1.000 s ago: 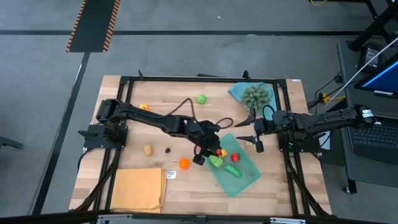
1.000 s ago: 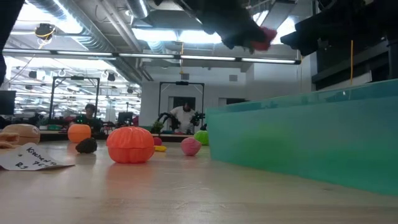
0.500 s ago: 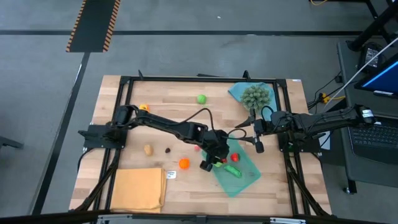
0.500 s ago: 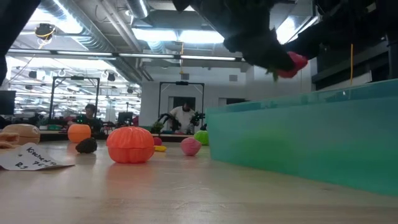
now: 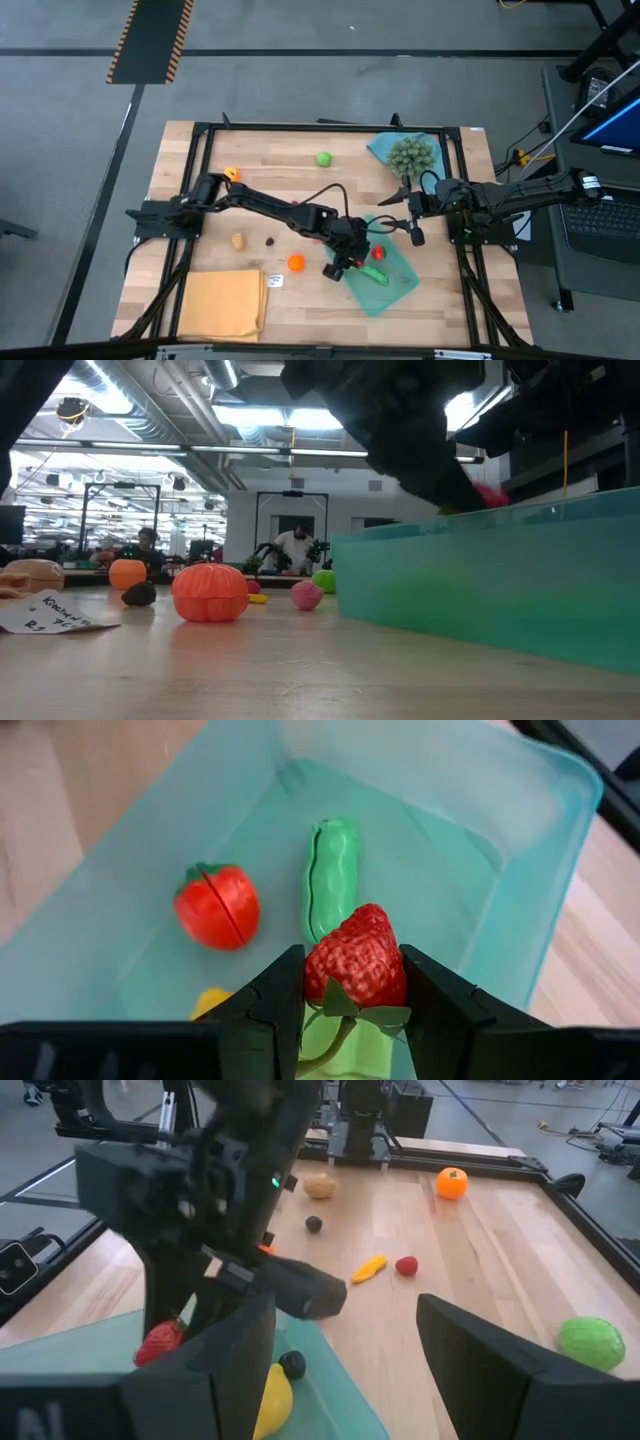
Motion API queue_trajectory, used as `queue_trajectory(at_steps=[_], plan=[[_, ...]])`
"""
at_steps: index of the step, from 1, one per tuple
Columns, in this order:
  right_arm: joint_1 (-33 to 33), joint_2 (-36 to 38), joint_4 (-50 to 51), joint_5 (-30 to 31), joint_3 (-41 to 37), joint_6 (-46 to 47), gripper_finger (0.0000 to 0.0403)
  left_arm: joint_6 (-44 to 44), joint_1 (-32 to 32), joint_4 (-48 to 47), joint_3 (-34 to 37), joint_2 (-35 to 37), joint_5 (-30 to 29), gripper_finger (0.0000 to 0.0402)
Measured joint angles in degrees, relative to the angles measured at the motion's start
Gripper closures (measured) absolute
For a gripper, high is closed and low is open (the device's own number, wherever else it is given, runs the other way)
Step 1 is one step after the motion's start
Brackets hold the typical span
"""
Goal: Pick and placing Produce into tupperware
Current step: Put the strawberry into the green bin, then put the orange into the green bin
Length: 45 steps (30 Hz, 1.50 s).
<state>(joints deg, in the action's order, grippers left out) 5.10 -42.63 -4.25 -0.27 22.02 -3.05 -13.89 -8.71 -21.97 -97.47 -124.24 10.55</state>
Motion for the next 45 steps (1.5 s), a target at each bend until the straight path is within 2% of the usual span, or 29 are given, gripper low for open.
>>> queue_trajectory(at_steps=[21,26,30,34,40,45], plan=[[0.0,-0.01,-0.01,0.0,0.0,0.0,0.0157,0.29,-0.1,-1.33,0.13,-2.59,-0.02,0.0272],[0.0,-0.01,-0.01,0.0,0.0,0.02,0.0157,0.37,-0.09,-2.03,0.13,-2.59,-1.66,0.0271],[0.0,-0.01,0.02,0.0,0.0,0.02,0.0157,0.31,-0.13,-1.97,0.13,-2.59,-3.21,0.0256],[0.0,-0.01,0.41,0.0,0.0,0.25,0.0157,1.62,-0.12,-1.36,0.13,-2.51,-7.19,0.0226],[0.0,0.02,2.02,0.02,0.0,1.16,0.0157,1.59,-0.09,-1.13,0.08,-1.59,-7.5,0.0197],[0.0,-0.01,2.2,0.01,0.0,1.3,0.0157,1.66,-0.11,-1.7,0.02,-0.32,-7.47,0.0195]])
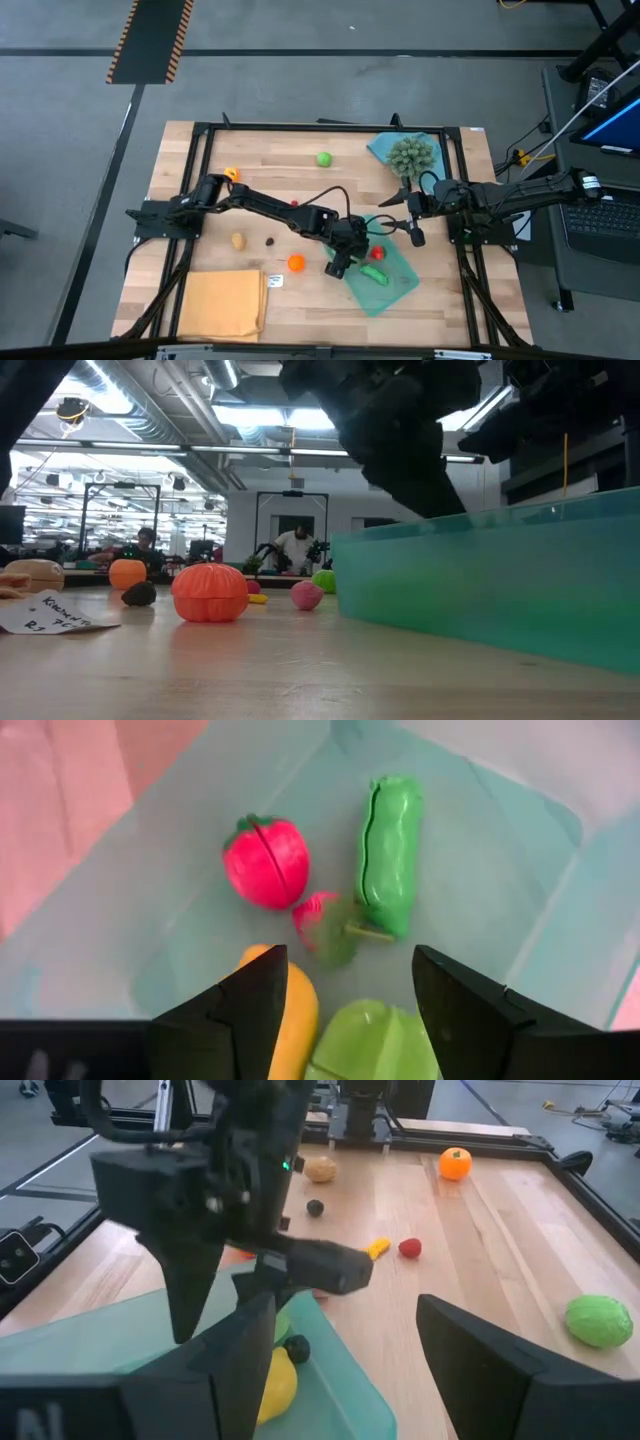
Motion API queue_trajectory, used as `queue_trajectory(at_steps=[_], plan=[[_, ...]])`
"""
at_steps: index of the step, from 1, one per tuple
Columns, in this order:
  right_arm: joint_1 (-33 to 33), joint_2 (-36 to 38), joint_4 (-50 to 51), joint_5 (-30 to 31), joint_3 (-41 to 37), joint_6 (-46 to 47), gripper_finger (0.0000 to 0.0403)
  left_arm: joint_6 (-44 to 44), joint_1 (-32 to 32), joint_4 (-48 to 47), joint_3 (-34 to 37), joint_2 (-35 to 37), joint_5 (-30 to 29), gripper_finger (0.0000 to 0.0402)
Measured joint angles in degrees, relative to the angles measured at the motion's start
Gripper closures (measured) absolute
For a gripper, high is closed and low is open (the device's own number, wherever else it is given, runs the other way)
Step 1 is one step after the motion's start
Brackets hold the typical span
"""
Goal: Pick and placing Produce into tupperware
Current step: Put the orange into the green bin
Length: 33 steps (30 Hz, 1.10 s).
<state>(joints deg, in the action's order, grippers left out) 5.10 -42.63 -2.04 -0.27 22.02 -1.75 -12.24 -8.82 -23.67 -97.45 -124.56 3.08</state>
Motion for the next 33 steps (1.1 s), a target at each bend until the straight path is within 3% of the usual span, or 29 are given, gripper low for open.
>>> queue_trajectory(at_steps=[10,14,24,33], plan=[[0.04,0.0,-0.64,-0.01,0.02,-0.2,0.0157,-0.34,0.16,-5.71,0.15,7.83,0.0,0.02],[0.02,0.0,-0.85,0.02,0.02,-0.21,0.0157,-0.28,0.37,-3.91,4.61,12.21,-0.02,0.0197],[0.02,-1.05,-5.24,0.05,0.07,-0.03,0.0157,4.84,0.28,17.76,30.52,28.8,-0.14,0.0204],[-0.13,-6.43,-8.95,0.19,0.04,0.03,0.0157,7.68,0.61,36.19,52.86,45.49,-4.01,0.0204]])
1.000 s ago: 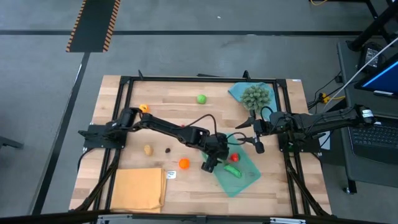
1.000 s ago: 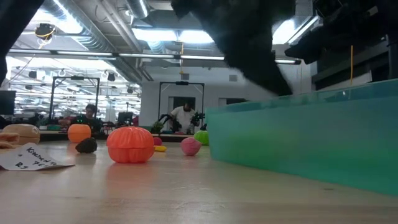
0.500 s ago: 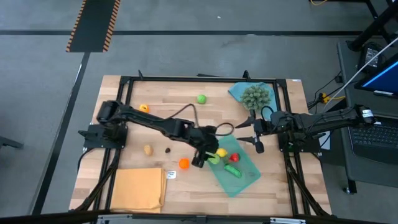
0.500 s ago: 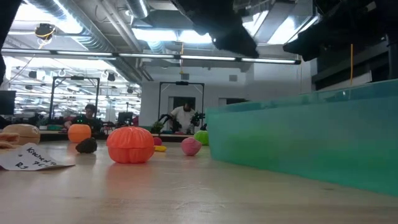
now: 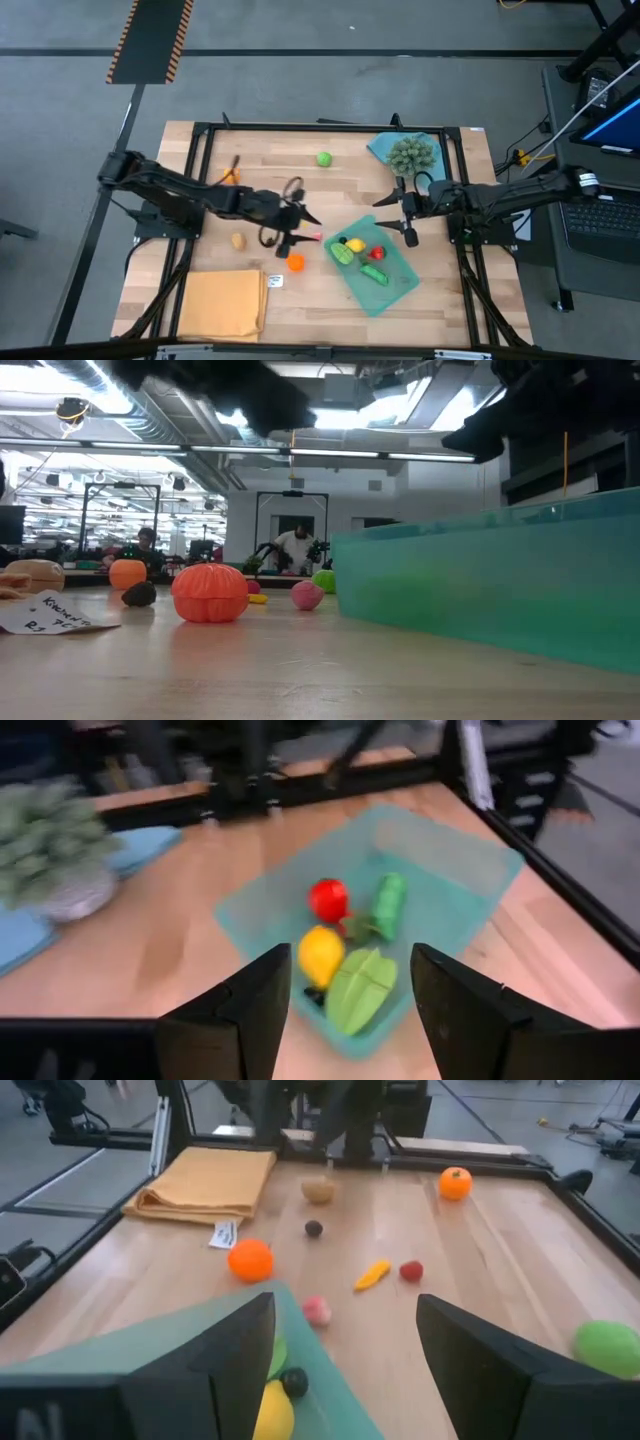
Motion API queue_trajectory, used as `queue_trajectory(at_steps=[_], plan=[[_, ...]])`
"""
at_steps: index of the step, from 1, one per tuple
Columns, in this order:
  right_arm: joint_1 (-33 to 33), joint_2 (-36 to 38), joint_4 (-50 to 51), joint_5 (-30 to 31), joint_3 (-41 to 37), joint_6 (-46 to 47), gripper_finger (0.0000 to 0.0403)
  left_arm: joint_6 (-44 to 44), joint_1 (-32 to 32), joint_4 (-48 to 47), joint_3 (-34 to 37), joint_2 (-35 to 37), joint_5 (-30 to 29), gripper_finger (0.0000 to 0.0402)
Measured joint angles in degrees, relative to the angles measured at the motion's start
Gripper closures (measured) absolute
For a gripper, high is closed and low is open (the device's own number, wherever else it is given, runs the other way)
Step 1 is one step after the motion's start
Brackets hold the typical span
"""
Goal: Pick and placing Produce into tupperware
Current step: Put the orange into the green bin
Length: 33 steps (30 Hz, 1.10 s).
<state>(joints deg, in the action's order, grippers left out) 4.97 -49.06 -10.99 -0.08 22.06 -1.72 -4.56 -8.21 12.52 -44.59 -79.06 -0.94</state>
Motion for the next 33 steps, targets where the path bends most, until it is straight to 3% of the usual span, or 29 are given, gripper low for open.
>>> queue_trajectory(at_steps=[5,11,15,18,23,28,33], plan=[[-0.2,-3.56,-3.34,0.04,0.0,-0.54,0.0157,2.76,0.35,2.91,8.84,7.28,-3.68,0.0204],[-0.91,-7.77,-11.03,0.5,0.0,-3.69,0.0157,4.71,2.08,2.54,15.28,13.34,-12.21,0.0204],[-2.2,-9.31,-13.36,0.68,0.0,-4.51,0.0157,5.94,3.24,2.38,17.82,14.69,-12.67,0.0204],[-3.47,-9.82,-13.28,0.68,0.0,-4.62,0.0157,4.49,3.29,-1.34,18.12,14.88,-13.15,0.0204],[-5.18,-9.86,-13.41,0.69,0.0,-4.57,0.0157,11.21,4.84,-3.75,18.18,15.43,-17.32,0.0204],[-6.39,-9.86,-14.5,0.68,0.0,-4.71,0.0157,13.22,6.8,-5.1,18.09,16.86,-17.77,0.0204],[-7.56,-9.86,-14.82,0.66,0.0,-5.01,0.0157,20.92,8.9,-18.43,13.81,19.43,-18.04,0.0204]])
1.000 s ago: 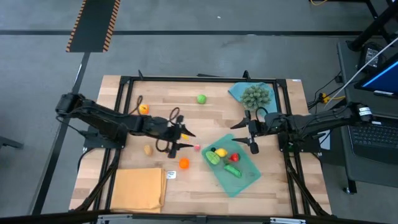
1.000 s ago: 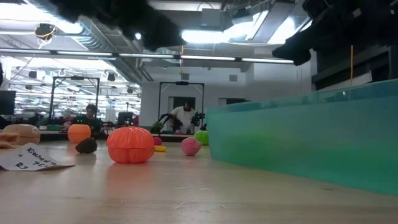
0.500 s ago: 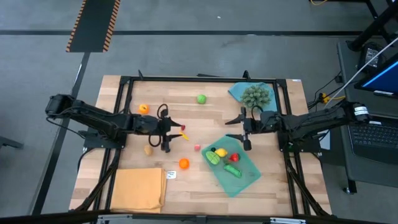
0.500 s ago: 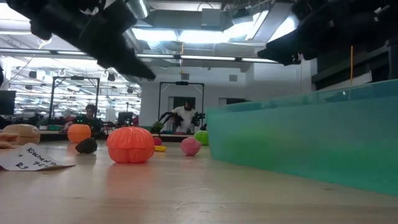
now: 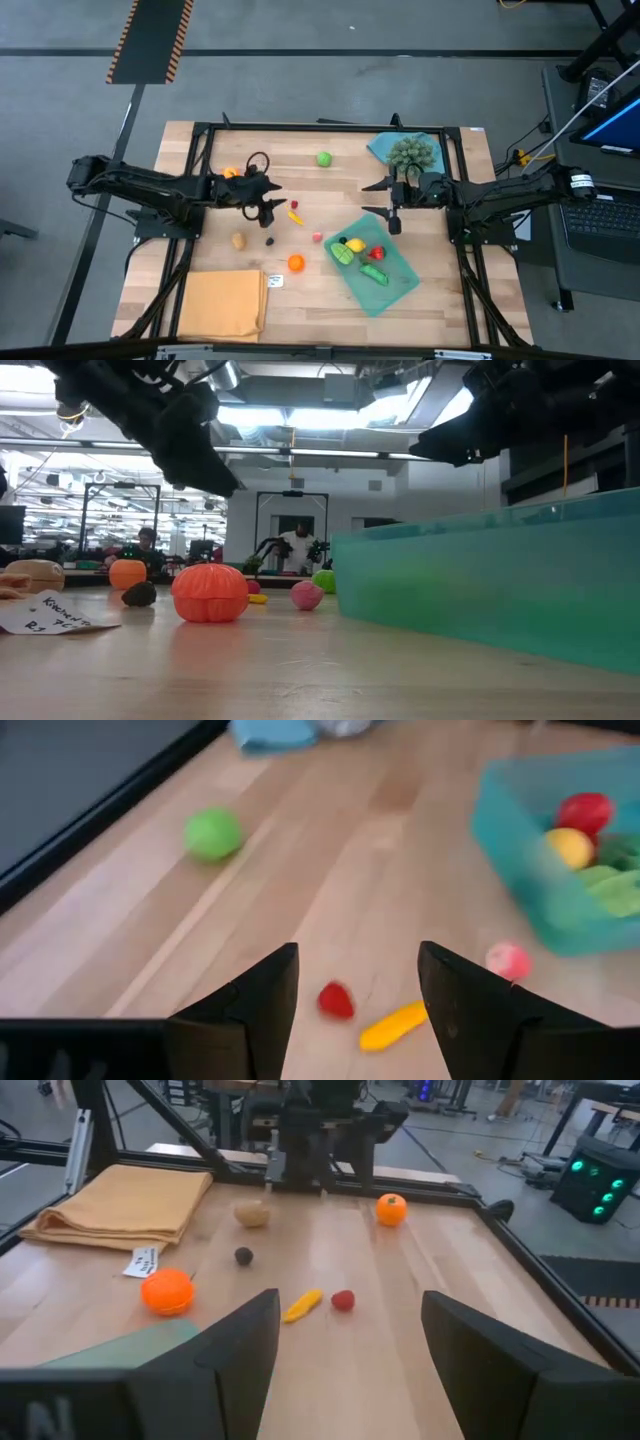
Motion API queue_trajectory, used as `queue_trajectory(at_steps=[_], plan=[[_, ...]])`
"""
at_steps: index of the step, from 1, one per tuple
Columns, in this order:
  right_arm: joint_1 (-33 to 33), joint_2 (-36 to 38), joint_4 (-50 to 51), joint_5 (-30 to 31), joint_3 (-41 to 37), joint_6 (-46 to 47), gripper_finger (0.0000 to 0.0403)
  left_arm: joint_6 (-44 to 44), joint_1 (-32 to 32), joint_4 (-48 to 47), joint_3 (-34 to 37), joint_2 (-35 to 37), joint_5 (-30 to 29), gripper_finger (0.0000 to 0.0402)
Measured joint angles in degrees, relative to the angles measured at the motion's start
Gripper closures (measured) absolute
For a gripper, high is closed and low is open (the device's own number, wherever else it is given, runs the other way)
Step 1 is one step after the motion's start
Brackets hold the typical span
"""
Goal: Pick and placing Produce into tupperware
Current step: Put the orange into the green bin
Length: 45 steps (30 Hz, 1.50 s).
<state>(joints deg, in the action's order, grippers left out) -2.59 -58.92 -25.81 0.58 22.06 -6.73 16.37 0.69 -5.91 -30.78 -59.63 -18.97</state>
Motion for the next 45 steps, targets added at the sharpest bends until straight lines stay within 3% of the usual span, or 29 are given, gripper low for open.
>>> queue_trajectory(at_steps=[8,16,19,25,39,45], plan=[[-1.75,0.02,-3.48,0.0,-0.02,-2.73,0.0157,13.05,2.67,-30.21,-9.07,0.92,-6.6,0.0204],[-2.99,0.02,-4.5,-0.22,-0.02,-2.79,0.0157,29.14,8.46,-55.51,-16.31,0.94,-7.24,0.0204],[-3.26,0.02,-4.51,-0.22,-0.02,-2.79,0.0157,30.03,11.05,-57.7,-16.99,0.94,-6.98,0.0204],[-3.26,0.02,-4.51,-0.22,-0.02,-2.57,0.0157,22.52,12.17,-57.47,-16.99,0.92,-5.89,0.0204],[-3.26,0.02,-4.45,-0.22,-0.02,-2.77,0.0157,21.85,12.83,-57.44,-16.99,0.89,-5.56,0.0204],[-3.26,0.02,-4.21,-0.22,-0.02,-2.77,0.0157,19.3,14.47,-57.49,-16.99,0.89,-5.54,0.0172]])
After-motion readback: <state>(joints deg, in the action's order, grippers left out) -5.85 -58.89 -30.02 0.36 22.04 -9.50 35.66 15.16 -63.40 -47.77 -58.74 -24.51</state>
